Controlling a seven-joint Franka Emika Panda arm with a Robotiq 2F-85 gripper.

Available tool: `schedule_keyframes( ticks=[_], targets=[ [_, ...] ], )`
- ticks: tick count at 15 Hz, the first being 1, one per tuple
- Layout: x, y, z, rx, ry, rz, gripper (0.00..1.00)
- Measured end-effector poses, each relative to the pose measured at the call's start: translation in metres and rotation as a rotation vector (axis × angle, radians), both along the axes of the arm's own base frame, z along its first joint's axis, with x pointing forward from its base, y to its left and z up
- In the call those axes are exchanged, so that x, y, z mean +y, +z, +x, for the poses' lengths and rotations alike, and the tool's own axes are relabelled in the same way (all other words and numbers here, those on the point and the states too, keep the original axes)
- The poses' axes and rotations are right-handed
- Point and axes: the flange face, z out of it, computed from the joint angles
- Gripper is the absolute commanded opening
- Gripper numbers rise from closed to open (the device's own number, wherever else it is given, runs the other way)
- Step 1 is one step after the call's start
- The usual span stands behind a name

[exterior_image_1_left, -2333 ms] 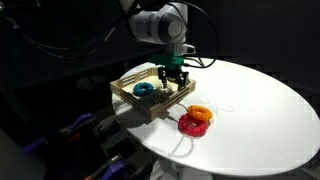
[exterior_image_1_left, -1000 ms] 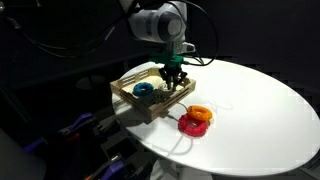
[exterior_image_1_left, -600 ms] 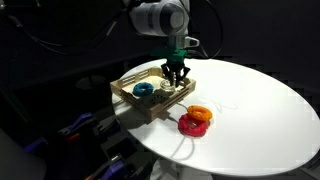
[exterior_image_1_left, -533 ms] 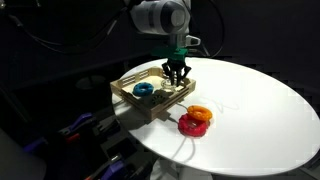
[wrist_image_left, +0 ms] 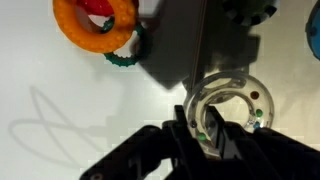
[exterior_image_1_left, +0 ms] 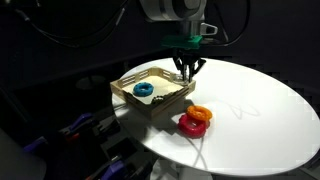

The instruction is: Pick up the clear ring from the wooden tray and put it on the stack of rings on the table

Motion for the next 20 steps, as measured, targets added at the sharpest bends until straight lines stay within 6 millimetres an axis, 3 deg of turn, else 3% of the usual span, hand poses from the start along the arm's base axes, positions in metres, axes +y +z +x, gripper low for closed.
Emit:
schedule_keyframes(
  ticks=[9, 14, 20],
  targets=[
    [-0.074, 0.008, 0.000, 0.034, -0.129, -0.031, 0.09],
    [-0.103, -0.010, -0.006, 0.072, -0.187, -0.046, 0.09],
    [-0.119, -0.040, -0.012, 0.130, -0.218, -0.059, 0.09]
  ],
)
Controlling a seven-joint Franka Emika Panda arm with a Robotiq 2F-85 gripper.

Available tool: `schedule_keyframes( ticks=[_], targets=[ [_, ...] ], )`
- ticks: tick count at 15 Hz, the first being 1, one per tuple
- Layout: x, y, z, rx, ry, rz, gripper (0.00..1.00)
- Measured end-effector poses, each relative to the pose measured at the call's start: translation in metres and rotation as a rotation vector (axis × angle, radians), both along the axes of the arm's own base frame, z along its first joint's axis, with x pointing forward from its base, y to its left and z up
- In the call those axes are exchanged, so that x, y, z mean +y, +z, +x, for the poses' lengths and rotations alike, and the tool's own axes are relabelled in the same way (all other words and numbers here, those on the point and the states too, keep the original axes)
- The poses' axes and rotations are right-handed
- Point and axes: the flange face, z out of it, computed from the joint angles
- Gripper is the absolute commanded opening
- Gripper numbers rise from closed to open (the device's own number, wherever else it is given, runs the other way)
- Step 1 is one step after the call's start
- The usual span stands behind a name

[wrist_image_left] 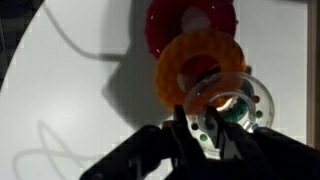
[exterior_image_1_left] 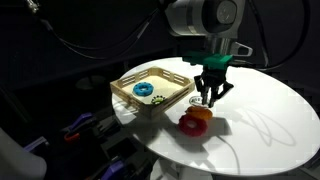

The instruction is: Pick up the clear ring from the wooden tray and put it on the stack of rings on the table

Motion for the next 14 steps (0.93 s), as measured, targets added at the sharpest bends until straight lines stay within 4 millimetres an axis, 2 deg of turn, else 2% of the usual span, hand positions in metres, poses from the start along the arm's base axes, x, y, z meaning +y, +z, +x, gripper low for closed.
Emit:
schedule_keyframes(
  ticks=[2, 3, 4, 5, 11, 14],
  targets=[
    [-0.001, -0.002, 0.002, 0.017, -0.003, -0.001, 0.09],
    [-0.002, -0.002, 0.002, 0.027, -0.004, -0.002, 0.23],
    [-0.002, -0.002, 0.002, 0.038, -0.005, -0.002, 0.41],
    [-0.002, -0.003, 0.003, 0.048, -0.006, -0.002, 0.52],
    [-0.003, -0.012, 0.003, 0.094, -0.009, -0.002, 0.98],
    [-0.003, -0.014, 0.004, 0.103, -0.010, -0.002, 1.00]
  ],
)
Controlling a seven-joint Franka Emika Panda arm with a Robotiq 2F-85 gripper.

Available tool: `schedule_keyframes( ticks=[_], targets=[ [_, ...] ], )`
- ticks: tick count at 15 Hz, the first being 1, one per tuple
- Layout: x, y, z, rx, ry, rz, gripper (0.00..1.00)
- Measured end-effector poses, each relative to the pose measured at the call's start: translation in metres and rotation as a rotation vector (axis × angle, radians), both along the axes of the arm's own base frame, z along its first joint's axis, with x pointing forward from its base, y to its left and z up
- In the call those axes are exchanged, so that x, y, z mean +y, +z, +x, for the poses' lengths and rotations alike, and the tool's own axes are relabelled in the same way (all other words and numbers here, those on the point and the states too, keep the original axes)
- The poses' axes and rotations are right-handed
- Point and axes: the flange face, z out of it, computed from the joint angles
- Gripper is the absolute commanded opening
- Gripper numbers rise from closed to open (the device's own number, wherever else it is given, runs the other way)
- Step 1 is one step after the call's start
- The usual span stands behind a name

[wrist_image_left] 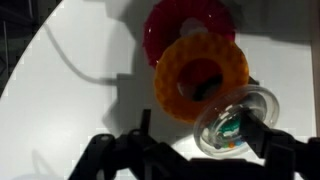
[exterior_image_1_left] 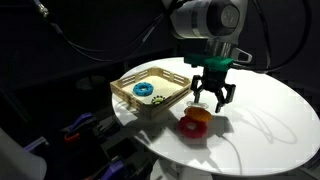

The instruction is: Pick up the clear ring from the wooden tray and put it on the stack of rings on the table

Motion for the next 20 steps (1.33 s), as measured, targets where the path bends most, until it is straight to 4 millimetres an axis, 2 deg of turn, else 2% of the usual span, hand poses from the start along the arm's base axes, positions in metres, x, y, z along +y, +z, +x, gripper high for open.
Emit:
schedule_keyframes(
  ticks=[5, 10, 15, 20],
  targets=[
    [0.004, 0.004, 0.005, -0.010, 0.007, 0.001, 1.00],
    [0.017, 0.015, 0.011, -0.032, 0.030, 0.011, 1.00],
    [0.037, 0.036, 0.017, -0.058, 0.089, 0.036, 1.00],
    [0.058, 0.062, 0.010, -0.031, 0.143, 0.077, 1.00]
  ],
)
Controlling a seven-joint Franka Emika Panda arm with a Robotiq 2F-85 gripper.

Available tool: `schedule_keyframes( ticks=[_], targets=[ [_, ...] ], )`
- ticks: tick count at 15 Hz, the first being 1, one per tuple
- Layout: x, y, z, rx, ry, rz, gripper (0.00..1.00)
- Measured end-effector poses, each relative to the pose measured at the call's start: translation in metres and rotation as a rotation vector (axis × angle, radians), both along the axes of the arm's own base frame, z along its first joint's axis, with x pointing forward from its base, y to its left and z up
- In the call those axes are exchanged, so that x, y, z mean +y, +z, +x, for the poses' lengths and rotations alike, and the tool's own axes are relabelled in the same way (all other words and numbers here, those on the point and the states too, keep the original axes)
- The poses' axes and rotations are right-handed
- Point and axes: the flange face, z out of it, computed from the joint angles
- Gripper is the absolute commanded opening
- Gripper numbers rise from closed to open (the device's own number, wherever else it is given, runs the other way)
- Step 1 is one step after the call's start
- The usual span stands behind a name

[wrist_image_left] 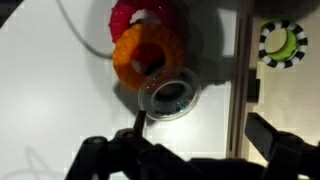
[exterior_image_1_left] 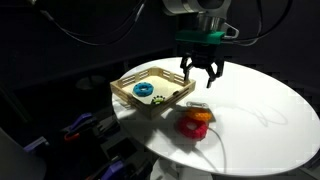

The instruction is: Pick up the clear ring from the wooden tray and put it on the stack of rings on the table

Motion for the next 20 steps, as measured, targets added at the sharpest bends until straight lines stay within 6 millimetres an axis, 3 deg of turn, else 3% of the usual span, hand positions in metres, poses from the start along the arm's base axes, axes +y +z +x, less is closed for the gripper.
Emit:
schedule_keyframes(
  ticks=[12, 20],
  targets=[
    [0.027, 0.066, -0.056, -0.021, 0.006, 0.004, 1.00],
    [0.032, 0.115, -0.090, -0.108, -0.015, 0.002, 1.00]
  ],
)
